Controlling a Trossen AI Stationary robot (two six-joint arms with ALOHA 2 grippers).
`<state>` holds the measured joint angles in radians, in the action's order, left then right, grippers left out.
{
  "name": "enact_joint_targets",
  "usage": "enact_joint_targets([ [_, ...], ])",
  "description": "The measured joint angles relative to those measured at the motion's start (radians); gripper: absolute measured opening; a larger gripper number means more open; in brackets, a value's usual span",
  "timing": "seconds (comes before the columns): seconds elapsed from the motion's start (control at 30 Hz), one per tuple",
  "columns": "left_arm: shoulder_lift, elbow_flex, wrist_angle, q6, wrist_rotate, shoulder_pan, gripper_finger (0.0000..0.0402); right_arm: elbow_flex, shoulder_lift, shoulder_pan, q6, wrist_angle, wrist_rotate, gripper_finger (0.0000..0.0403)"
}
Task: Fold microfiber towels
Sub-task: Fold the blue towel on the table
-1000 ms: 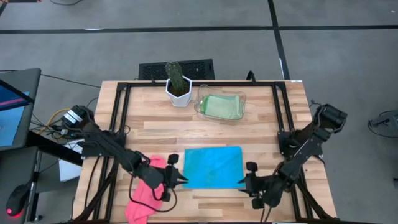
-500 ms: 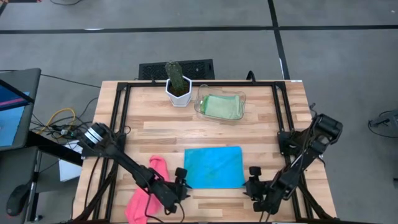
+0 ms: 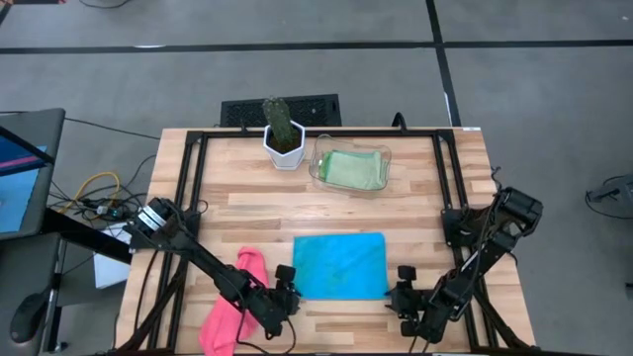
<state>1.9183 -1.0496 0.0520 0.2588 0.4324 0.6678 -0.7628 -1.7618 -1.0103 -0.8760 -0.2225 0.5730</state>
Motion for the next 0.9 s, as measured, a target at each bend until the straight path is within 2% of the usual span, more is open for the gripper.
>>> enact_joint_targets([
  [0.17,-0.055,-0.050,0.119,-0.018,0.159,0.013,0.0155,0.002,0.007,-0.002,0.000,-0.009,-0.005,0.0162],
  [0.3,-0.023,-0.027,0.064,-0.063,0.072,0.016,0.0155,0.002,0.006,-0.002,-0.007,-0.009,-0.002,0.0158],
  [0.57,0.091,-0.024,0.050,-0.039,0.091,0.019,0.0155,0.002,0.005,-0.002,-0.008,-0.009,0.001,0.0157],
  [0.67,0.114,-0.026,0.044,0.015,0.108,0.019,0.0155,0.002,0.005,-0.002,-0.014,-0.010,-0.001,0.0151],
  [0.77,0.116,-0.026,0.053,0.082,0.098,0.015,0.0146,0.002,0.005,-0.002,-0.015,-0.011,-0.006,0.0126],
  [0.9,0.114,-0.026,0.063,0.153,0.078,0.014,0.0097,0.001,0.007,0.005,-0.015,-0.021,-0.017,0.0061],
])
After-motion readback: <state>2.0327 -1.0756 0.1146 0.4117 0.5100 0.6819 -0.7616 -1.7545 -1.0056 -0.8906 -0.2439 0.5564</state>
